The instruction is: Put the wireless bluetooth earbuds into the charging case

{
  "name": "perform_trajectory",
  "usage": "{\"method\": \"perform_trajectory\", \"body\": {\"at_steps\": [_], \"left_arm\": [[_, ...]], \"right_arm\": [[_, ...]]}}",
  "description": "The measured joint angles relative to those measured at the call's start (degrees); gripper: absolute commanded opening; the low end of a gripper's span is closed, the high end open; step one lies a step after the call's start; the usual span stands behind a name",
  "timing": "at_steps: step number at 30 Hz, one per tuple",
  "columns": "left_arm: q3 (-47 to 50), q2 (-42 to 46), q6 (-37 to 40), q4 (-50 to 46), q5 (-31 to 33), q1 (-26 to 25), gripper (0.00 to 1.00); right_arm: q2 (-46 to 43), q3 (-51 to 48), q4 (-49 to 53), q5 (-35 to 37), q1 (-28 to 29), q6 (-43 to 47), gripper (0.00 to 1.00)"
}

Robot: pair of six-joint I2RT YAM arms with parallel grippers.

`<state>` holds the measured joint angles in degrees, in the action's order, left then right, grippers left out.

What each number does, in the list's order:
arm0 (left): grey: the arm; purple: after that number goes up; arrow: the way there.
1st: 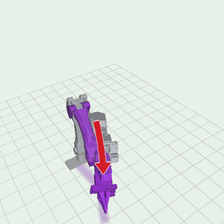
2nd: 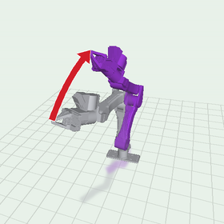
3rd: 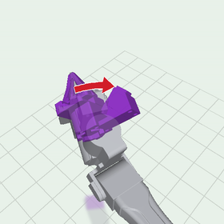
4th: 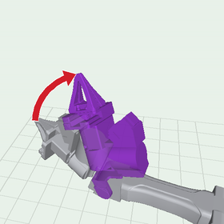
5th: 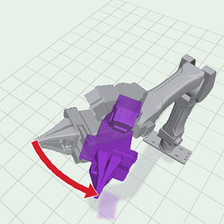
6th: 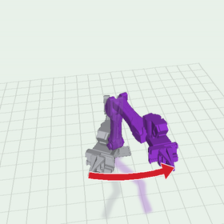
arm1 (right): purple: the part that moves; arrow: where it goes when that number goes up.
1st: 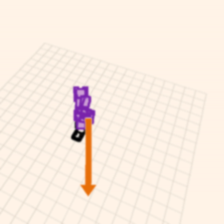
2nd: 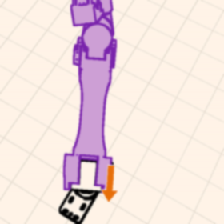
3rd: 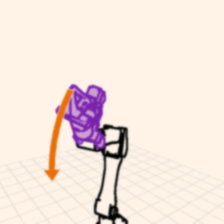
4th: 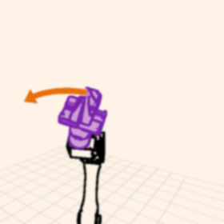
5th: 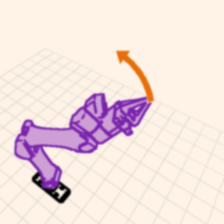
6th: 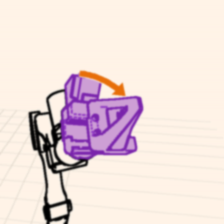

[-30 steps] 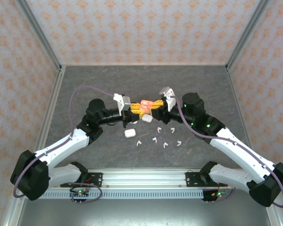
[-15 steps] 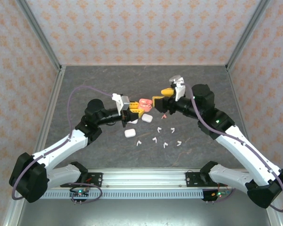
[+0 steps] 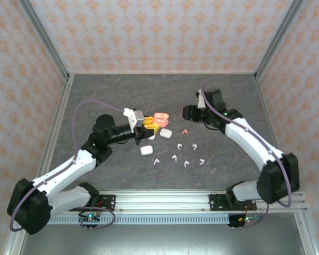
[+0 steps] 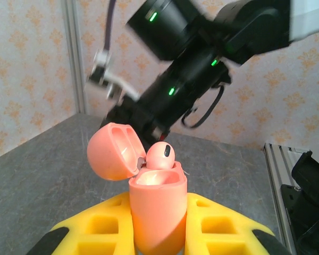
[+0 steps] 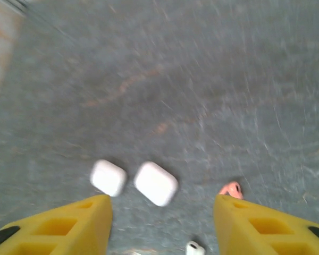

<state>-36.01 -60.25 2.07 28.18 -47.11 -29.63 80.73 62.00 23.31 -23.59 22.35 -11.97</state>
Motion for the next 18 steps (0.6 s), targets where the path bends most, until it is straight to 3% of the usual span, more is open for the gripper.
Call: {"method": "perform_trajectory", "body": {"at_steps": [8,18], "left_arm": [[0.7,1.2,0.7,-1.0,0.6,0.0,0.0],[0.9,2.0,1.0,-1.9,1.1,0.0,0.0]], "right_arm": [[13.7,0.0,0.3,2.2,0.0,0.6,0.48],[20.9,0.2,0.2,1.9,0.0,0.6,0.43]]}}
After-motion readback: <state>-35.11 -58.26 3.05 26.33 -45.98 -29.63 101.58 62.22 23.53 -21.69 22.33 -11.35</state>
